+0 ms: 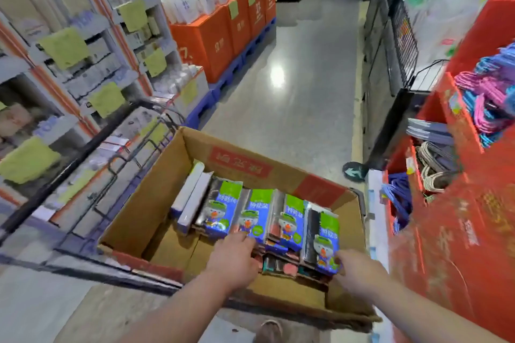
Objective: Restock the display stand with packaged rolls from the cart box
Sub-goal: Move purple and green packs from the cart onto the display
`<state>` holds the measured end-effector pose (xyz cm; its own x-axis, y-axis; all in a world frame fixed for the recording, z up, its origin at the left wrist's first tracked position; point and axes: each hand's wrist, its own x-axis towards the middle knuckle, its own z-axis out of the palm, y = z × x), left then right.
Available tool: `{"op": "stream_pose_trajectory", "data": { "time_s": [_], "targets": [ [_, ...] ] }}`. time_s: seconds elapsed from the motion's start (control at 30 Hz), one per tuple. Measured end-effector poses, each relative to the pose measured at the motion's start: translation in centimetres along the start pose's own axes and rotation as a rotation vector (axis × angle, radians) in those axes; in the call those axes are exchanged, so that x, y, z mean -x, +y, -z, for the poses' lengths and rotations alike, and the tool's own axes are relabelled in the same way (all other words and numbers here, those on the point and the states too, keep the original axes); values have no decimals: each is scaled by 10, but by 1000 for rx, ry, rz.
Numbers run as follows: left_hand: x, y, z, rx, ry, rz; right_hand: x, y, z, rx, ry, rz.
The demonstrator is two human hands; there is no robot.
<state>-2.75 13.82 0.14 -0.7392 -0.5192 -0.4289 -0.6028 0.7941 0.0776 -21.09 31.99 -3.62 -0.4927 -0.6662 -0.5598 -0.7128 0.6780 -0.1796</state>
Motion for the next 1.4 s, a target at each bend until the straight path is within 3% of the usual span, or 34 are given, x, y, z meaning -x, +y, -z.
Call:
{"op": "stream_pose_trajectory", "data": {
  "time_s": [0.47, 0.63, 0.77, 0.9, 1.0, 1.07, 1.13, 1.27, 1.4],
  "targets": [
    [-161, -68, -24, 122, -223, 12, -116, -6, -29, -332, -172, -407],
    [-181, -67, -43, 230, -208, 79, -136, -4, -53, -530, -139, -521],
    [-186, -62, -53, 200, -165, 157, -148, 2, -79, -783, -72, -660],
    [-185, -60, -59, 178, -145, 158, -154, -1, -77, -866, -96, -817],
    [-177, -62, -66, 207, -143, 140, -165, 14, -102, -914, -137, -839],
    [-171, -60, -71, 235, -170, 120, -174, 28, -130, -1005, -73, -858],
    [-167, -56, -72, 293, -189, 120, -165, 14, -113, -1044, -49, -872],
    [-175, -55, -61, 504, -150, 230, -155, -2, -93, -1115, -7, -885],
    [-193, -64, -56, 513, -105, 365, -159, 10, -102, -1085, -12, -939]
  ]
}}
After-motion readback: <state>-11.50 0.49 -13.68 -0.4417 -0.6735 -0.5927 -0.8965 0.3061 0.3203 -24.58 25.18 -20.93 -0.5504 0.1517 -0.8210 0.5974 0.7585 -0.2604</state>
